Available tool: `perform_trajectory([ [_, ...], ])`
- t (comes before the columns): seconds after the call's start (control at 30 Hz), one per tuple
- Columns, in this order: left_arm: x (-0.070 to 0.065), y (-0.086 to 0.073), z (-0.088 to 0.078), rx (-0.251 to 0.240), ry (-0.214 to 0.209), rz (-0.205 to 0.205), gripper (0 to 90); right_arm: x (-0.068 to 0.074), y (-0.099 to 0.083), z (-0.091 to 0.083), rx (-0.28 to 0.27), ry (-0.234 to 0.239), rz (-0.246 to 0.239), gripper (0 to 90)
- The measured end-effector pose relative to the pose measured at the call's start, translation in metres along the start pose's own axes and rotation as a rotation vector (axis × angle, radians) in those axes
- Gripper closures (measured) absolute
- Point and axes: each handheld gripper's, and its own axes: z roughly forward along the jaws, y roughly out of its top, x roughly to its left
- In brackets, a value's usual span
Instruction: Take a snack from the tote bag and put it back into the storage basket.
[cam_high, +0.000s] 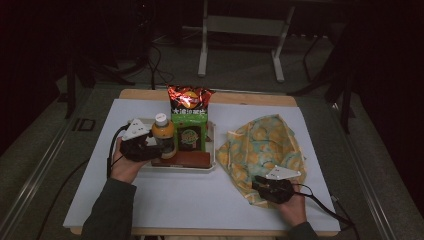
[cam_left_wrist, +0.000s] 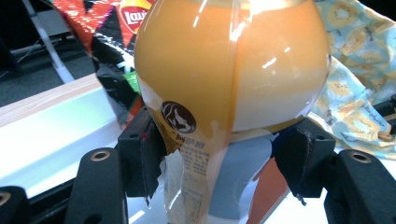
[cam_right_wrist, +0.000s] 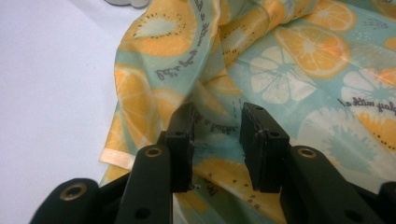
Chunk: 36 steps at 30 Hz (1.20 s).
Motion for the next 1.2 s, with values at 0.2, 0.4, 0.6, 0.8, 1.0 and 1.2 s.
perform_trajectory([
  [0.2, 0.006, -0.003, -0.006, -0.004, 0.023, -0.009, 37.8, 0.000, 0.000, 0.000, 0.000, 0.001, 0.001, 65.2],
  [0.4, 0.014, -0.009, -0.012, -0.004, 0.050, -0.024, 37.9, 0.000, 0.000, 0.000, 0.000, 0.000, 0.001, 65.2],
  [0.6, 0.022, -0.014, -0.021, -0.013, 0.073, -0.048, 37.9, 0.000, 0.000, 0.000, 0.001, 0.001, 0.002, 65.2],
  [0.8, 0.030, -0.022, -0.029, -0.008, 0.099, -0.067, 37.9, 0.000, 0.000, 0.000, 0.000, 0.001, 0.004, 65.2],
  [1.0, 0.039, -0.029, -0.036, -0.011, 0.127, -0.090, 37.9, 0.000, 0.000, 0.000, -0.001, 0.001, 0.003, 65.1],
  [1.2, 0.044, -0.037, -0.038, 0.005, 0.136, -0.094, 37.8, 0.000, 0.000, 0.000, 0.000, 0.002, 0.004, 65.2],
])
